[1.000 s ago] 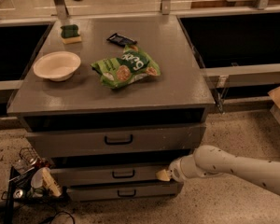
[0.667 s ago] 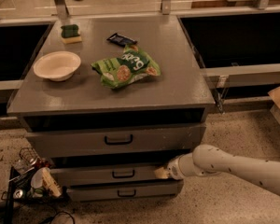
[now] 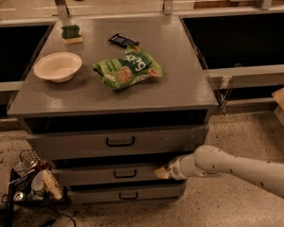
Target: Close middle drawer
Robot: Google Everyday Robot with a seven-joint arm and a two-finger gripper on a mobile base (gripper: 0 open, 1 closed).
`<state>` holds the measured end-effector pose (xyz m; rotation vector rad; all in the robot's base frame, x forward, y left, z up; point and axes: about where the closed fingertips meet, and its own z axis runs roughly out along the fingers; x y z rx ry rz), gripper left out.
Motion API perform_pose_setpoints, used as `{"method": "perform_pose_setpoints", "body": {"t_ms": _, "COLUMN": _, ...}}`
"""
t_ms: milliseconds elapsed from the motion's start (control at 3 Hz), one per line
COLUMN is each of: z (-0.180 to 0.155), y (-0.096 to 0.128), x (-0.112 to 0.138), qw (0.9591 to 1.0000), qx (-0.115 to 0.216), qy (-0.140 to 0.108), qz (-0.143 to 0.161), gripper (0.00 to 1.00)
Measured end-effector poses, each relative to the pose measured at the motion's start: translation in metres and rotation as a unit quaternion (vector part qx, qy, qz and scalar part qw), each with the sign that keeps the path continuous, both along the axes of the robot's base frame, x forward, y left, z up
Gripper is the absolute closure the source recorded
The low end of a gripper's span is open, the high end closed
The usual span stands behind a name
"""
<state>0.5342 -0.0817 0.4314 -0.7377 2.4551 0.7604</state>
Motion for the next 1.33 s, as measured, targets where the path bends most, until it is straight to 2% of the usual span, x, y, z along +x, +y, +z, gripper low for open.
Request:
{"method": "perform_pose_setpoints", "body": {"t_ms": 333, "z": 0.001, "y": -0.005, "x": -0.009, "qw": 0.9999, "qx": 0.0, "qy": 0.01, "qz": 0.003, "gripper": 1.0}}
{"method": "perform_pose_setpoints", "body": {"t_ms": 667, "z": 0.007, "y": -0.025, "x": -0.034, "qw": 0.9995, "qx": 0.003, "qy": 0.03, "qz": -0.003, "gripper": 1.0}}
{"method": "perform_pose_setpoints", "body": {"t_ms": 1000, "z": 0.014, "y": -0.051, "x": -0.063, "qw": 0.9987, "qx": 0.008, "qy": 0.049, "qz": -0.015, "gripper": 1.0}}
{"method": "perform_pose_setpoints", "body": {"t_ms": 1333, "z": 0.022, "y": -0.088, "x": -0.095, "qw": 0.9967, "qx": 0.015, "qy": 0.066, "qz": -0.046, "gripper": 1.0}}
